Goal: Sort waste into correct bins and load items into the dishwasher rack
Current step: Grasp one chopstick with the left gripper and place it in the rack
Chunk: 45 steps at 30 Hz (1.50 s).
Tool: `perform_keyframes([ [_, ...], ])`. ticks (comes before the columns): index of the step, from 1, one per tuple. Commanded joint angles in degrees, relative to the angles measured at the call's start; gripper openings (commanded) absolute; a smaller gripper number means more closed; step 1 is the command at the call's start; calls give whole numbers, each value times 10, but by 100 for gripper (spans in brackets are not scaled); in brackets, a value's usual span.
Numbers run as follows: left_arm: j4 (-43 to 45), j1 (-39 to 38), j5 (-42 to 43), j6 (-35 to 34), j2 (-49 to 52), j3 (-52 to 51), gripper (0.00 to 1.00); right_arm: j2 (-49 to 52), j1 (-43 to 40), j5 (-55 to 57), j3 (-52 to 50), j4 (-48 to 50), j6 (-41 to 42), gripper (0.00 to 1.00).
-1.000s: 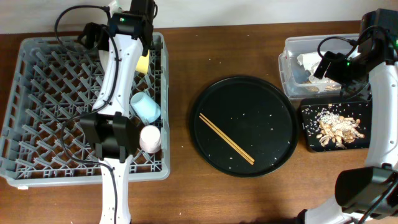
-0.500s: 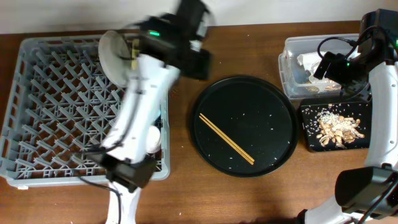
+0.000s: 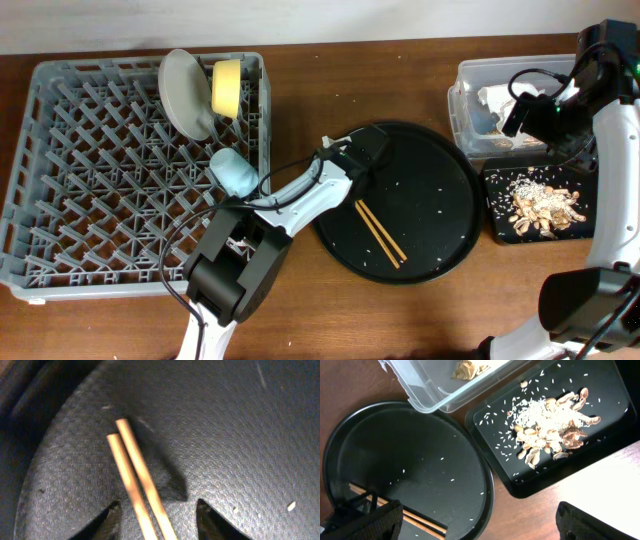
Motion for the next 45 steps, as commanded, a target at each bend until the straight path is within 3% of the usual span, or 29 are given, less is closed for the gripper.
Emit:
perform_keyframes([
  [1, 5, 0, 12, -8, 13, -24, 25, 2, 3, 1, -1, -5, 0, 98],
  [3, 5, 0, 12, 3, 13, -24, 16, 2, 3, 1, -1, -5, 0, 99],
  [4, 7, 0, 12, 47, 13, -19, 14, 2, 3, 1, -1, -5, 0, 99],
  [6, 0, 0, 13, 248, 13, 13, 14, 2, 3, 1, -1, -5, 0, 99],
  [12, -8, 0, 12, 396, 13, 38, 15, 2, 3, 1, -1, -11, 0, 99],
  [17, -99, 0, 12, 395, 13, 102, 14, 2, 3, 1, -1, -9, 0, 99],
  [20, -124, 0, 12, 250, 13, 93, 15, 2, 3, 1, -1, -11, 0, 99],
  [21, -105, 0, 12, 221, 13, 77, 23, 2, 3, 1, -1, -12, 0, 98],
  [26, -55, 0, 12, 148, 13, 31, 25, 2, 3, 1, -1, -12, 0, 98],
  [38, -48, 0, 8, 141, 13, 26, 20, 2, 3, 1, -1, -17, -8, 99],
  [39, -44, 0, 8, 141, 17, 19, 49, 2, 3, 1, -1, -17, -8, 98],
  [40, -45, 0, 10, 141, 22, 18, 56, 2, 3, 1, -1, -17, -8, 99],
  [44, -44, -4, 14, 141, 27, 16, 56, 2, 3, 1, -1, -17, -8, 98],
  [45, -44, -4, 14, 141, 32, 16, 49, 2, 3, 1, -1, -17, -9, 99],
])
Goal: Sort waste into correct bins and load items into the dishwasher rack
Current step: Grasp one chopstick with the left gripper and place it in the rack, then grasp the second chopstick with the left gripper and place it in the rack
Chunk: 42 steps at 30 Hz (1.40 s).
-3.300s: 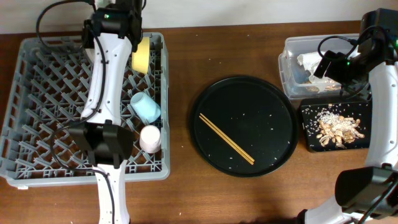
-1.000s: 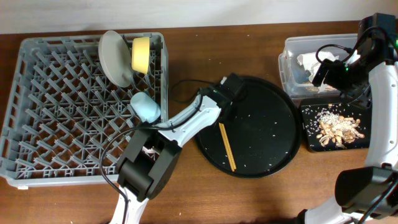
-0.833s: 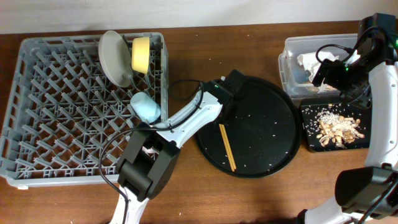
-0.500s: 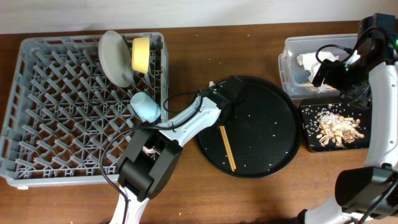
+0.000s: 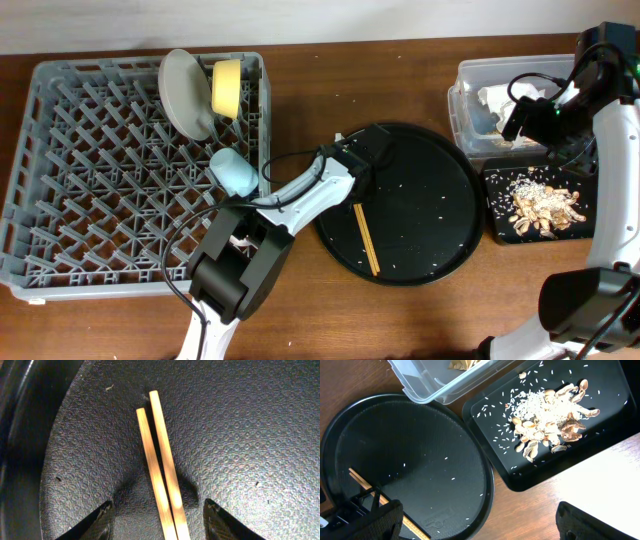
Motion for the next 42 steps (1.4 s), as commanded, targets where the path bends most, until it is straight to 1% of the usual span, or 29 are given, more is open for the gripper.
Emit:
perform_keyframes([
  [1, 0, -3, 6, -3, 27, -9, 42, 2, 3, 1, -1, -1, -4, 98],
  [2, -1, -3, 8, -3, 29, -9, 39, 2, 3, 1, -1, -1, -4, 98],
  [3, -2, -4, 13, -3, 29, -9, 30, 2, 3, 1, -1, -2, -4, 98],
  [4, -1, -4, 20, -3, 29, -9, 14, 2, 3, 1, -1, -2, -4, 98],
  [5, 0, -4, 19, -2, 29, -9, 9, 2, 3, 1, -1, -1, -4, 98],
  [9, 10, -4, 19, 32, 29, 0, 9, 2, 3, 1, -1, -2, -4, 99],
  [13, -24, -4, 19, 167, 29, 86, 7, 2, 3, 1, -1, -2, -10, 98],
  [14, -35, -4, 19, 183, 29, 104, 7, 2, 3, 1, -1, -2, -11, 99],
  [16, -93, 1, 19, 228, 29, 169, 7, 2, 3, 1, -1, -2, -11, 98],
  [17, -156, 13, 19, 275, 29, 227, 7, 2, 3, 1, -1, -1, -10, 98],
  [19, -225, 29, 19, 312, 29, 299, 7, 2, 3, 1, -1, -1, -10, 98],
  [21, -295, 52, 12, 324, 29, 370, 7, 2, 3, 1, -1, -2, -11, 98],
  [22, -356, 80, -8, 324, 29, 420, 7, 2, 3, 1, -1, -1, -10, 98],
  [23, -400, 103, -34, 324, 29, 448, 7, 2, 3, 1, -1, -1, -10, 98],
  [25, -463, 160, -73, 324, 29, 473, 7, 2, 3, 1, -1, -1, -10, 99],
  [26, -483, 188, -75, 323, 29, 473, 6, 2, 3, 1, -1, -1, -10, 99],
  [27, -505, 233, -73, 313, 29, 473, 1, 2, 3, 1, -1, -1, -10, 98],
  [28, -515, 257, -68, 310, 29, 473, 1, 2, 3, 1, -1, -1, -10, 99],
  [29, -527, 300, -44, 309, 29, 473, 1, 2, 3, 1, -1, 0, -10, 98],
  [31, -535, 339, -9, 309, 28, 473, 1, 2, 3, 1, -1, 0, -10, 98],
  [33, -546, 363, -12, 314, 28, 473, 1, 2, 3, 1, -1, 0, -10, 99],
  [36, -542, 388, -40, 315, 28, 472, 1, 2, 3, 1, -1, 1, -11, 98],
  [37, -538, 395, -44, 315, 29, 472, 16, 2, 3, 1, -1, 3, -10, 98],
  [38, -534, 395, -44, 315, 29, 472, 47, 2, 3, 1, -1, 5, -10, 98],
  [39, -530, 395, -44, 316, 29, 472, 74, 2, 3, 1, -1, 4, -10, 98],
  [40, -527, 395, -45, 325, 29, 472, 81, 2, 3, 1, -1, 4, -10, 98],
  [42, -521, 396, -45, 337, 29, 472, 85, 2, 3, 1, -1, 1, -10, 98],
])
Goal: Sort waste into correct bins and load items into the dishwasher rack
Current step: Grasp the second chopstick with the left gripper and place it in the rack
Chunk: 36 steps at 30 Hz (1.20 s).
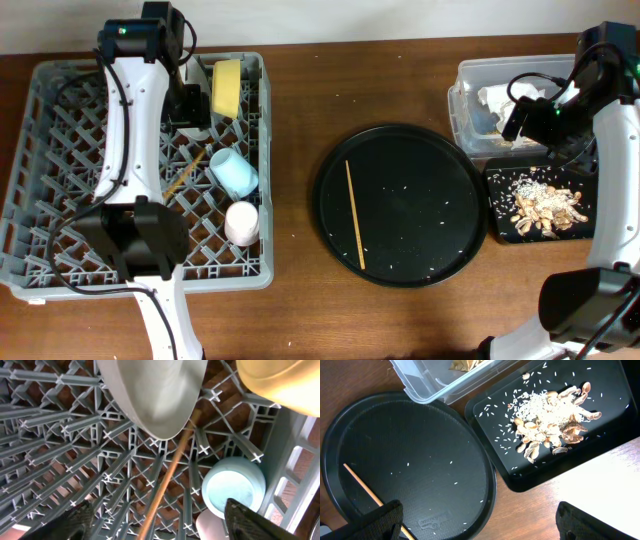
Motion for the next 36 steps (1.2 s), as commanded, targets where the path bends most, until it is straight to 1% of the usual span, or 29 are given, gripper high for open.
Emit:
perform_keyframes([
  [1, 11, -3, -2, 15, -6, 7, 85, 2, 3, 1, 0, -2, 0, 98],
  [3, 9, -12, 12, 17, -6, 17, 85, 2, 3, 1, 0, -2, 0, 98],
  [6, -20, -42, 76, 53, -6, 85, 84, 2, 3, 1, 0, -2, 0, 99],
  [7, -20, -63, 108, 59, -10, 103, 83, 2, 3, 1, 0, -2, 0, 98],
  [8, -20, -101, 159, 88, -16, 108, 83, 2, 3, 1, 0, -2, 0, 98],
  [9, -20, -137, 162, 87, -16, 105, 83, 2, 3, 1, 0, -2, 0, 98],
  [11, -19, -194, 159, 87, -15, 80, 83, 2, 3, 1, 0, -2, 0, 98],
  [12, -2, -236, 159, 85, -15, 38, 83, 2, 3, 1, 0, -2, 0, 98],
  [13, 20, -256, 159, 78, -15, 6, 83, 2, 3, 1, 0, -2, 0, 98],
  [14, 90, -290, 159, 41, -15, -71, 82, 2, 3, 1, 0, -2, 0, 99],
  [15, 177, -316, 159, -9, -15, -158, 79, 2, 3, 1, 0, -2, 0, 99],
  [16, 224, -325, 159, -37, -15, -203, 75, 2, 3, 1, 0, -2, 0, 98],
  [17, 269, -334, 160, -64, -15, -247, 66, 2, 3, 1, 0, -2, 0, 99],
  [18, 310, -341, 160, -86, -15, -286, 60, 2, 3, 1, 0, -2, 0, 98],
  [20, 386, -360, 158, -98, -15, -353, 52, 2, 3, 1, 0, -2, 0, 98],
  [21, 409, -364, 150, -101, -14, -372, 47, 2, 3, 1, 0, -3, 0, 98],
  [22, 417, -365, 133, -119, -14, -381, 47, 2, 3, 1, 0, -3, 0, 98],
  [23, 425, -366, 97, -169, -14, -395, 47, 2, 3, 1, 0, -3, 0, 98],
  [25, 445, -368, 95, -189, -13, -417, 46, 2, 3, 1, 0, -2, 0, 98],
  [27, 458, -373, 94, -188, -12, -426, 45, 2, 3, 1, 0, -2, 0, 99],
  [28, 462, -377, 94, -188, -12, -426, 39, 2, 3, 1, 0, -2, 0, 98],
  [31, 463, -396, 68, -188, -12, -426, 11, 2, 3, 1, 0, -2, 0, 98],
  [32, 463, -398, 64, -188, -12, -426, 4, 2, 3, 1, 0, -2, 0, 98],
  [33, 463, -402, 62, -188, -12, -426, 1, 2, 3, 1, 0, -2, 0, 98],
  [36, 461, -402, 62, -187, -13, -421, 1, 2, 3, 1, 0, -2, 0, 98],
])
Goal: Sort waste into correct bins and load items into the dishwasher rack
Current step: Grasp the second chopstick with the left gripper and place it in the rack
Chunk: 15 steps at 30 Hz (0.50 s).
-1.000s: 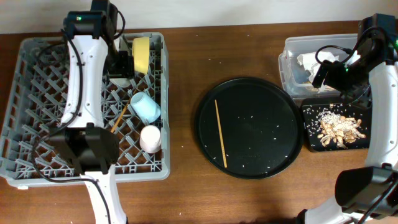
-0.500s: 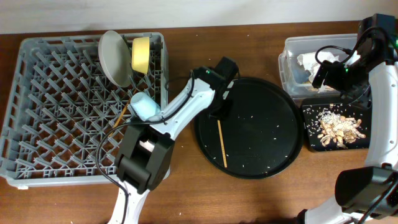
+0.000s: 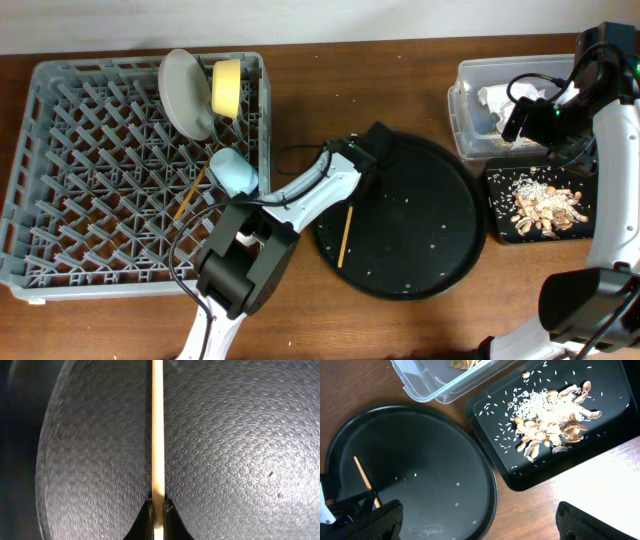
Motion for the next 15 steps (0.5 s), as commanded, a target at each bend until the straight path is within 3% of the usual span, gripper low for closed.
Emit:
perform_keyframes([
  [1, -14, -2, -2, 23, -10, 12, 1, 2, 3, 1, 0, 0, 2, 98],
  [4, -86, 17, -4, 76, -42, 87, 1, 2, 3, 1, 0, 0, 2, 98],
  [8, -266, 97, -75, 129, -120, 222, 1, 2, 3, 1, 0, 0, 2, 99],
  [13, -439, 232, -145, 130, -205, 231, 1, 2, 3, -4, 0, 4, 2, 98],
  [15, -452, 276, -148, 131, -206, 228, 1, 2, 3, -13, 0, 4, 2, 98],
])
